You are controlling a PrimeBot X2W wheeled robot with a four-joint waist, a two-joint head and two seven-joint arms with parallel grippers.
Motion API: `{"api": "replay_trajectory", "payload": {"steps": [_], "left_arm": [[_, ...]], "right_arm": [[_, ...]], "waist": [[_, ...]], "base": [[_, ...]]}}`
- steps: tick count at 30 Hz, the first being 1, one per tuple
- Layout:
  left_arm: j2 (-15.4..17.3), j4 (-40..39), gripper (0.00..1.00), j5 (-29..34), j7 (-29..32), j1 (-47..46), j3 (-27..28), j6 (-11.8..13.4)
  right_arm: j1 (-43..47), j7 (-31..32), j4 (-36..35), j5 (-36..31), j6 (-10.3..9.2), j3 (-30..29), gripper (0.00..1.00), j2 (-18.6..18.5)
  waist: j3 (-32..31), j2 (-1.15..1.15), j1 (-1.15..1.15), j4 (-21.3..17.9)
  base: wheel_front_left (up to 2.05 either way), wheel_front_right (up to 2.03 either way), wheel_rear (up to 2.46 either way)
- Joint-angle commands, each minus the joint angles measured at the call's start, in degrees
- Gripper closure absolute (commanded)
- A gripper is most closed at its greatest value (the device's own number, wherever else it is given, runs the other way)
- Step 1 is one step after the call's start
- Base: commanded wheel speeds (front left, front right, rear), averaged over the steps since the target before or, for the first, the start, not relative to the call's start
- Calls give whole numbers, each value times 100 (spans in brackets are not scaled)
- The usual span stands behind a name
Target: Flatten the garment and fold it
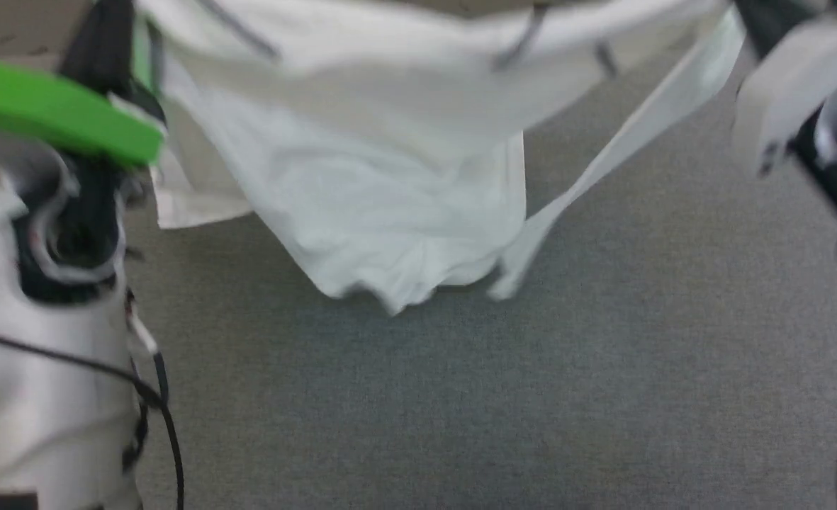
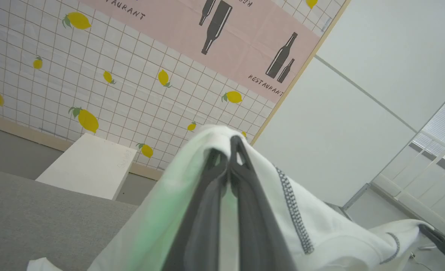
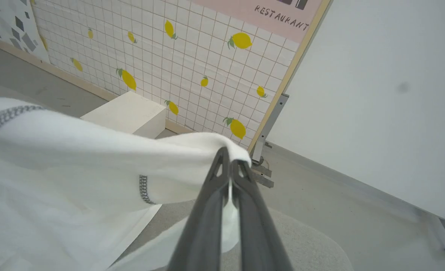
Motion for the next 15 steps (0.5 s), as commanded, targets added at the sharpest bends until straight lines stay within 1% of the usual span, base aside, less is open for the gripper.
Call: {"api": "replay_trajectory", "payload": {"steps": [1, 2, 4, 6, 11, 15], "left_arm": [[102, 117, 100, 11, 5, -407, 46, 72], [177, 261, 100, 90, 8, -753, 56, 116], [226, 528, 100, 145, -33, -1328, 112, 207], [299, 760, 100, 219, -102, -1868, 185, 303], [391, 1331, 100, 329, -510, -3092, 406, 474], [444, 1608, 100, 374, -973, -3848, 603, 527]], "right_arm": [[-424, 19, 187, -33, -8, 48, 100, -83], [-821, 7, 386, -63, -8, 65, 100, -144], [-1475, -69, 748, -156, -8, 93, 100, -213], [-2080, -182, 1084, -293, -8, 77, 100, -215], [-3415, -655, 1875, -681, -8, -139, 100, -58], [-4232, -1257, 2177, -1127, -8, -405, 100, 141]], "waist": [[750, 66, 0, -141], [923, 66, 0, -157], [1187, 66, 0, -187], [1443, 66, 0, -228], [1914, 66, 0, -272], [2113, 66, 0, -312]], "base": [[0, 0, 0], [0, 0, 0], [0, 0, 0], [0, 0, 0], [0, 0, 0], [0, 0, 0]]}}
